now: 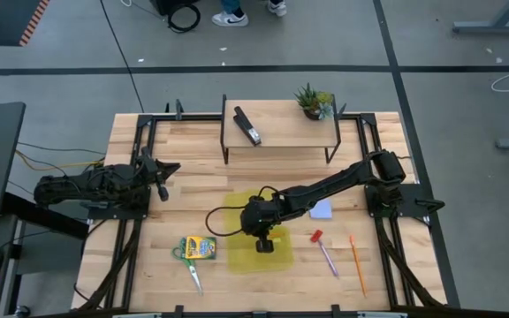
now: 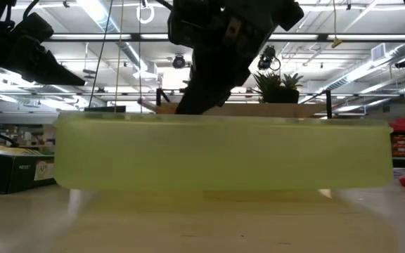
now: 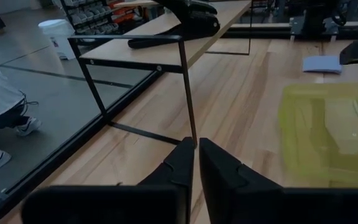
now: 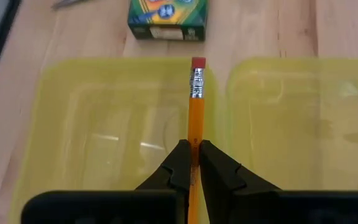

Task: Pack school essentials
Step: Put the left yellow pencil into the yellow supply box, then put the purple pen into the yellow supply box

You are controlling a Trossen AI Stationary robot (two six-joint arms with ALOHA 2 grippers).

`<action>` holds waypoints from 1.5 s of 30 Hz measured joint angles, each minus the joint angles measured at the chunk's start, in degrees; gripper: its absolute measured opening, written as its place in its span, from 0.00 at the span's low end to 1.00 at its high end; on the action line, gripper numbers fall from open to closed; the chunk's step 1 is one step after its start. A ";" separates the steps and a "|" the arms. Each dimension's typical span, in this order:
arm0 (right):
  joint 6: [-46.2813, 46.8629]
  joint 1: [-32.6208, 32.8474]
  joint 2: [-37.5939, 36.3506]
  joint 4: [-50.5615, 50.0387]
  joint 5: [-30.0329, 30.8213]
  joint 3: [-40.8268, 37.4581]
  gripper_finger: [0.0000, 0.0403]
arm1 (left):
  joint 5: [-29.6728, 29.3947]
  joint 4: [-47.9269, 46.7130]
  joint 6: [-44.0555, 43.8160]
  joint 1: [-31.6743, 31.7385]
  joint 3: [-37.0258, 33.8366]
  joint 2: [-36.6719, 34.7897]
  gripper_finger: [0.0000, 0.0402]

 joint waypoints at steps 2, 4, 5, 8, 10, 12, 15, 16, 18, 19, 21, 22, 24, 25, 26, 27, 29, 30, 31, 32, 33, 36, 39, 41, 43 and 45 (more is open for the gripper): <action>-0.03 0.00 0.03 -0.10 0.00 -0.02 0.08 | 0.00 0.10 0.00 0.00 0.00 0.00 0.07; -0.20 0.03 0.01 -0.03 0.00 -0.02 0.08 | 0.02 0.05 0.00 0.00 0.00 0.00 0.07; -0.24 0.03 0.01 -0.19 0.00 -0.02 0.08 | 0.02 0.09 0.00 0.00 0.00 0.00 0.07; -0.28 0.03 0.01 -0.55 -0.12 -0.02 0.08 | 0.02 0.07 0.00 0.00 0.00 0.00 0.08; -0.44 0.03 0.01 -0.71 -0.23 -0.02 0.08 | 0.04 0.05 0.00 0.00 0.00 0.00 0.09; -0.97 0.03 0.01 -0.79 -0.38 -0.02 0.08 | 0.02 0.07 0.00 0.00 0.00 0.00 0.10; -1.68 0.03 0.01 -1.00 -0.39 -0.02 0.08 | 0.02 0.05 0.00 0.00 0.00 0.00 0.10; -1.72 0.03 0.01 -1.08 -0.39 -0.02 0.08 | 0.02 0.05 0.00 0.00 0.00 0.00 0.09; -1.75 0.03 0.01 -1.11 -0.42 -0.02 0.08 | 0.02 0.07 0.00 0.00 0.00 0.00 0.08; -1.82 0.03 0.01 -1.11 -0.45 -0.02 0.08 | 0.02 0.05 0.00 0.00 0.00 0.00 0.08; -1.97 0.03 0.01 -1.11 -0.59 -0.02 0.08 | 0.02 0.05 0.00 0.00 0.00 0.00 0.07; -2.08 0.03 0.01 -1.11 -0.60 -0.02 0.08 | 0.02 0.06 0.00 0.00 0.00 0.00 0.07; -2.30 0.03 0.01 -1.11 -0.61 -0.02 0.08 | 0.02 0.05 0.00 0.00 0.00 0.00 0.07; -2.53 0.03 0.01 -1.11 -0.61 -0.02 0.08 | 0.02 0.05 0.00 0.00 0.00 0.00 0.07; -2.66 0.03 0.01 -1.13 -0.61 -0.02 0.08 | 0.02 0.05 0.00 0.00 0.00 0.00 0.08; -2.89 0.03 -0.01 -1.13 -0.62 -0.02 0.08 | 0.01 0.06 0.00 0.00 0.00 0.00 0.08; -3.13 0.03 -0.01 -1.28 -0.71 -0.02 0.08 | 0.02 0.05 0.00 0.00 0.00 0.00 0.09; -3.25 0.03 -0.01 -1.44 -0.92 -0.02 0.08 | 0.00 0.05 0.00 0.00 0.00 0.00 0.09; -3.39 0.03 -0.01 -1.63 -1.23 -0.02 0.08 | 0.02 0.06 0.00 0.00 0.00 0.00 0.10; -3.52 0.01 -0.01 -1.90 -1.60 -0.02 0.09 | 0.00 0.06 0.00 0.00 0.00 0.00 0.10; -3.63 0.01 -0.01 -2.18 -1.78 -0.02 0.09 | 0.00 0.05 0.00 0.00 0.00 0.00 0.10; -3.69 0.03 -0.01 -2.83 -1.91 -0.02 0.14 | 0.00 0.05 0.00 0.00 0.00 0.00 0.09; -3.71 0.01 -0.01 -2.95 -1.91 -0.02 0.19 | 0.00 0.05 0.00 0.00 0.00 0.00 0.08; -3.86 0.01 -0.01 -2.95 -1.90 -0.02 0.22 | 0.00 0.05 0.00 0.00 0.00 0.00 0.07; -4.19 0.01 -0.01 -2.95 -1.90 -0.02 0.24 | 0.00 0.05 0.00 0.00 0.00 0.00 0.07; -4.33 0.01 -0.01 -2.94 -1.90 -0.02 0.26 | 0.00 0.05 0.00 0.00 -0.02 0.00 0.08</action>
